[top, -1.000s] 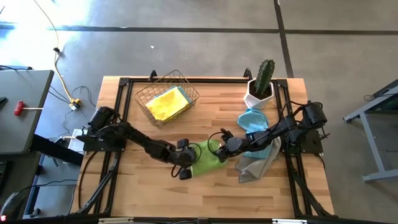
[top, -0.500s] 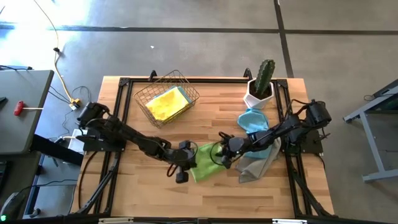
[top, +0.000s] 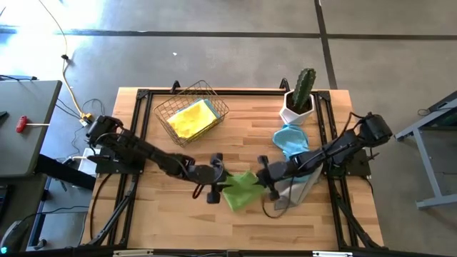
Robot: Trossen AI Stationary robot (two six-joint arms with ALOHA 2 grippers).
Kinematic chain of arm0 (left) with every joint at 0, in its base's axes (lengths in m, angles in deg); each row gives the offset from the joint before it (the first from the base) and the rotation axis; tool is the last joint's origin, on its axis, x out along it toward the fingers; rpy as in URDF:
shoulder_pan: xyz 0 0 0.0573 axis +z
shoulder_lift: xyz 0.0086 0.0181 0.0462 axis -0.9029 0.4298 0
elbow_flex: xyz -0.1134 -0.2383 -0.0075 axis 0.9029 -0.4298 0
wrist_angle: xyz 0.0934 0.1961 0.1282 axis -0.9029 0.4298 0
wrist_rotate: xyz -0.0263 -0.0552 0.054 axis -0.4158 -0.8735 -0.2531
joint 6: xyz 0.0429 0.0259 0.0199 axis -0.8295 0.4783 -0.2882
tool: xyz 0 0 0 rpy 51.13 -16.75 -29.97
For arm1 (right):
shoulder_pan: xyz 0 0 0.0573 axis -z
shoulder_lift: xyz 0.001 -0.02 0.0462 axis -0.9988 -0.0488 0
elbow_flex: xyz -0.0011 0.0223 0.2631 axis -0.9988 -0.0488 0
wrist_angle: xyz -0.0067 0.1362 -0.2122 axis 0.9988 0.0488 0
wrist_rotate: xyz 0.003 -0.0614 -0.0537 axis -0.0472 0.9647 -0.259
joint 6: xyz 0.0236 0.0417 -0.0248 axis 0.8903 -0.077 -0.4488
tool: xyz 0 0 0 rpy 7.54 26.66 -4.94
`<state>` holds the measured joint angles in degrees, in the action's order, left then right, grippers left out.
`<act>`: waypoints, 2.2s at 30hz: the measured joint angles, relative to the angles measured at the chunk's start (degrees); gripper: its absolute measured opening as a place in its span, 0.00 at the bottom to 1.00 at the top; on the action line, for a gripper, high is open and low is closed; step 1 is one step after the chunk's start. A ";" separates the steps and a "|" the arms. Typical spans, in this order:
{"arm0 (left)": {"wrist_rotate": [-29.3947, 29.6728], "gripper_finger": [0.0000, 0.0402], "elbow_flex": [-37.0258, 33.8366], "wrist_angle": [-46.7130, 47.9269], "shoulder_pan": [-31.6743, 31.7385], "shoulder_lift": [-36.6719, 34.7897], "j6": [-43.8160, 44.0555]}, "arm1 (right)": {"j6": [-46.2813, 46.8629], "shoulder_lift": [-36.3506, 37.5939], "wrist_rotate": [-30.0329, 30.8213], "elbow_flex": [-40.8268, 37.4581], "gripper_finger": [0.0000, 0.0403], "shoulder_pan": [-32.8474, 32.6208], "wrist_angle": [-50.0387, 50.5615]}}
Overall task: Fold microfiber towels
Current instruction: Put the folded green microfiber towel into the wire basket
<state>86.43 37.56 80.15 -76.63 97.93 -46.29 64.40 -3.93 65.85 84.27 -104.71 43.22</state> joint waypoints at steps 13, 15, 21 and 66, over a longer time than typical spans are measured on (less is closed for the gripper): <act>-5.32 0.56 -0.10 -5.18 5.51 0.98 5.06 | -23.71 0.27 17.98 0.98 0.00 -2.13 1.01; -5.37 0.56 0.15 -6.50 6.32 2.00 5.59 | -25.29 0.27 18.58 2.55 0.00 -2.20 2.01; -7.04 0.56 -0.08 -3.69 7.95 4.86 9.45 | -27.76 0.27 20.83 8.86 0.00 -2.24 12.97; -10.54 0.01 -0.13 -5.55 11.10 6.59 12.51 | 3.71 1.66 15.22 12.41 0.31 -2.30 26.04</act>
<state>75.89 37.43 74.60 -65.52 104.52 -33.78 68.11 -2.26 81.06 96.68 -107.01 69.26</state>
